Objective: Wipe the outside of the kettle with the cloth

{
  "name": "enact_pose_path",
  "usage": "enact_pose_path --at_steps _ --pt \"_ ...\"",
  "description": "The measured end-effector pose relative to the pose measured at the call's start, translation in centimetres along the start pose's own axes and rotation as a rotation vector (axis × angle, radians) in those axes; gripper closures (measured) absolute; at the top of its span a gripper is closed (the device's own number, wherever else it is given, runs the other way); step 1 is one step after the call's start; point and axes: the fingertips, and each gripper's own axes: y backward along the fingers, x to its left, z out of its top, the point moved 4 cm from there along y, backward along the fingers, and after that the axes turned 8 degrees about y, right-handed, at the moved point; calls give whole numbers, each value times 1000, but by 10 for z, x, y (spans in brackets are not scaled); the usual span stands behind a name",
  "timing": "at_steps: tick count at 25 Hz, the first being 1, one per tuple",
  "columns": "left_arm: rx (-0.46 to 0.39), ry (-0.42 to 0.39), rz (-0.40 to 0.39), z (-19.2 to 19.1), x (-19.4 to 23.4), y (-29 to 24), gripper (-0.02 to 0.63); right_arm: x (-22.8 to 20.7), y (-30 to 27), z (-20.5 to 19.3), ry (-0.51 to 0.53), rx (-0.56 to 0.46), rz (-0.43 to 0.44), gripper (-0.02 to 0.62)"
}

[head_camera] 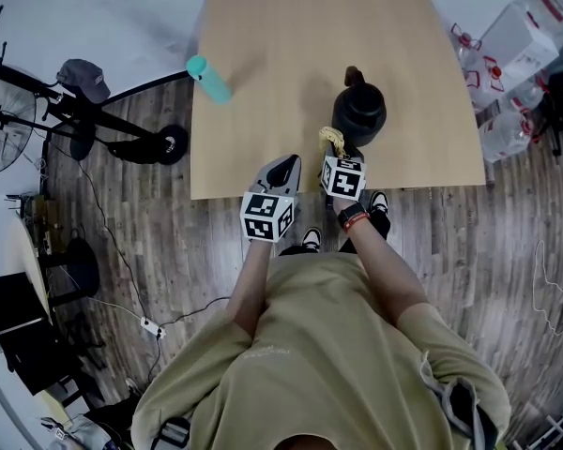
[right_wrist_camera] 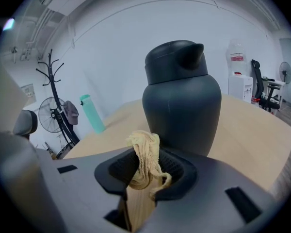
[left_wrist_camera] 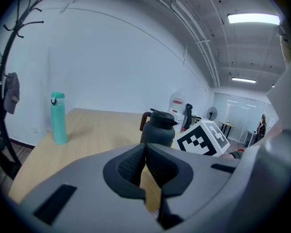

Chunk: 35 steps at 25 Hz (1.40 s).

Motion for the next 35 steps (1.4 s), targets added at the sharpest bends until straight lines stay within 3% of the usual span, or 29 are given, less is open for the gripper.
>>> enact_pose_path --at_steps 14,35 --pt "28 -10 -17 -6 -7 -16 581 -19 9 -3 -23 14 26 474" --pt "43 -12 -66 -11 -50 -59 581 -72 46 -5 32 -8 64 474"
